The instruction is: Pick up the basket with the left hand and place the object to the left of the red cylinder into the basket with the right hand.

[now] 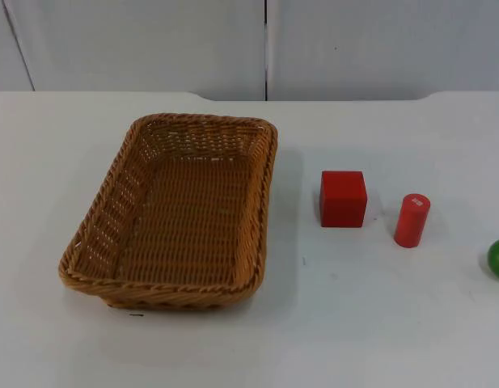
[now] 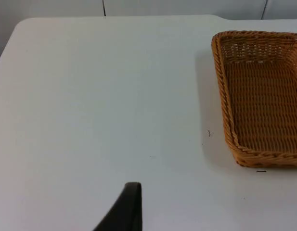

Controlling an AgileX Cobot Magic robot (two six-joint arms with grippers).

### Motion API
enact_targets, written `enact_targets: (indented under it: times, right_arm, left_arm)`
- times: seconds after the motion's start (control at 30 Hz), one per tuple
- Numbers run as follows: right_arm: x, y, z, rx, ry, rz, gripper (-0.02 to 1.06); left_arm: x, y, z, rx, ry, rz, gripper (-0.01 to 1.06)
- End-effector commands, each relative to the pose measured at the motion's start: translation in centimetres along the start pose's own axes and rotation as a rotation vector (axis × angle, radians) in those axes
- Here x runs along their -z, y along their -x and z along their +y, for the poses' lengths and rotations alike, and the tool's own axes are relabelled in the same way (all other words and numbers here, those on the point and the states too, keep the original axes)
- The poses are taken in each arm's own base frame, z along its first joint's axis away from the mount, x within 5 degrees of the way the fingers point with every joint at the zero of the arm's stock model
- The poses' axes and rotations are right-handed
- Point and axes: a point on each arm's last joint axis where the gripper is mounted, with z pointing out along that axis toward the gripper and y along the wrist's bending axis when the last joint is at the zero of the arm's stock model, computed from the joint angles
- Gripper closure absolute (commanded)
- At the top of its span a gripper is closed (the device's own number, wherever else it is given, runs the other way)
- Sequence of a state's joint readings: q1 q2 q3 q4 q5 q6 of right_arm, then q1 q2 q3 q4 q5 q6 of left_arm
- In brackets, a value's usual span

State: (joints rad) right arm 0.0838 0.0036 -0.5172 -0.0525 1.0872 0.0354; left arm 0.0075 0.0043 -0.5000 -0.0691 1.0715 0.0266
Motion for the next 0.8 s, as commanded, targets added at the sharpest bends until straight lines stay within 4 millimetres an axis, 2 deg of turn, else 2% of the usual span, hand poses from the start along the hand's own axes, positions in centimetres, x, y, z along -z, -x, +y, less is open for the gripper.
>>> enact_targets:
  times: [0.0, 0.77]
  right_arm:
    - [0.02, 0.04, -0.04, -0.008, 0.001, -0.013, 0.01]
    - [0.02, 0.03, -0.20, -0.018, -0.016, -0.012, 0.01]
  left_arm:
    - [-0.08, -0.17, 0.05, 0.003, 0.009, 0.004, 0.00]
    - [-0.08, -0.17, 0.05, 0.003, 0.009, 0.004, 0.00]
